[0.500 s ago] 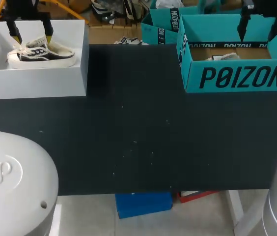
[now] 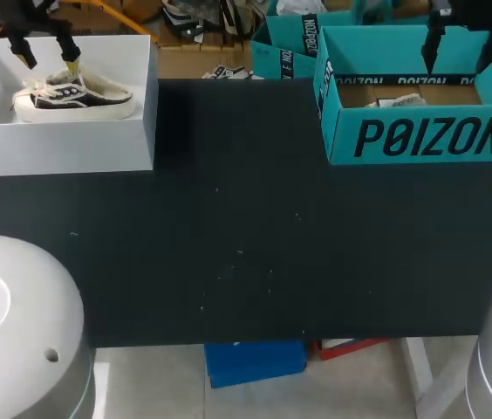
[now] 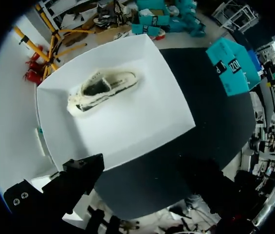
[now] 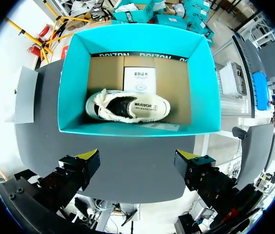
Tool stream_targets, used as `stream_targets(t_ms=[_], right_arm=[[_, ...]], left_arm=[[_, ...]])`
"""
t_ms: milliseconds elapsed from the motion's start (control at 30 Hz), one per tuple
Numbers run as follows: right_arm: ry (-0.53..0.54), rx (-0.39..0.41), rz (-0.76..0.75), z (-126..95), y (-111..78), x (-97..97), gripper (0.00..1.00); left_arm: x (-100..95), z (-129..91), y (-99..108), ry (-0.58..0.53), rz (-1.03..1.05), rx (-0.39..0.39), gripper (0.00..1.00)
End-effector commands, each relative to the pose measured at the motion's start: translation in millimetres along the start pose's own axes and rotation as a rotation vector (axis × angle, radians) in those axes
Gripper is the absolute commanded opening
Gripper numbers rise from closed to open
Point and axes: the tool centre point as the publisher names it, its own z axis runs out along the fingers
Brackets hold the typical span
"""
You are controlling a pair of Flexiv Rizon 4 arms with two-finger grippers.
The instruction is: Take the shoe out of the shoebox, open the shoe tongue, remove and reinsert the insole, then place the shoe into the shoebox
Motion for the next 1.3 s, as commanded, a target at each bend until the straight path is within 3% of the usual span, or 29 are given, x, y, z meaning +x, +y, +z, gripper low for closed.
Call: stream_targets(t_ms=[33, 500, 633, 767, 833, 933, 1233, 1300], right_arm=[[0.0, 0.001, 0.0, 0.2, 0.6, 0.1, 1.0], [0.0, 0.001, 0.0, 0.2, 0.6, 0.1, 1.0], [0.0, 0.001, 0.0, 0.2, 0.6, 0.1, 1.0], [0.0, 0.001, 0.0, 0.2, 0.6, 0.1, 1.0], [0.0, 0.001, 0.0, 0.2, 0.6, 0.1, 1.0], [0.0, 0.001, 0.0, 0.2, 0.6, 0.1, 1.0], [0.0, 0.001, 0.0, 0.2, 0.6, 0.1, 1.0], [0.0, 0.001, 0.0, 0.2, 0.6, 0.1, 1.0]], left_arm=[[-28.2, 0.3, -1.3, 0.018, 0.838, -0.098, 1.0], [-28.2, 0.3, -1.3, 0.018, 0.838, -0.098, 1.0], [-31.2, 5.6, 0.5, 0.049, 0.97, -0.031, 1.0], [-40.5, 7.8, -8.0, 0.028, 1.149, 0.006, 1.0], [-45.3, 7.9, -12.6, 0.095, 1.198, 0.001, 1.0], [-52.0, 12.1, -21.1, 0.106, 1.287, -0.011, 1.0], [-72.8, 39.0, -49.9, 0.111, 1.326, -0.054, 1.0], [-78.0, 46.1, -56.0, 0.09, 1.323, -0.064, 0.94]])
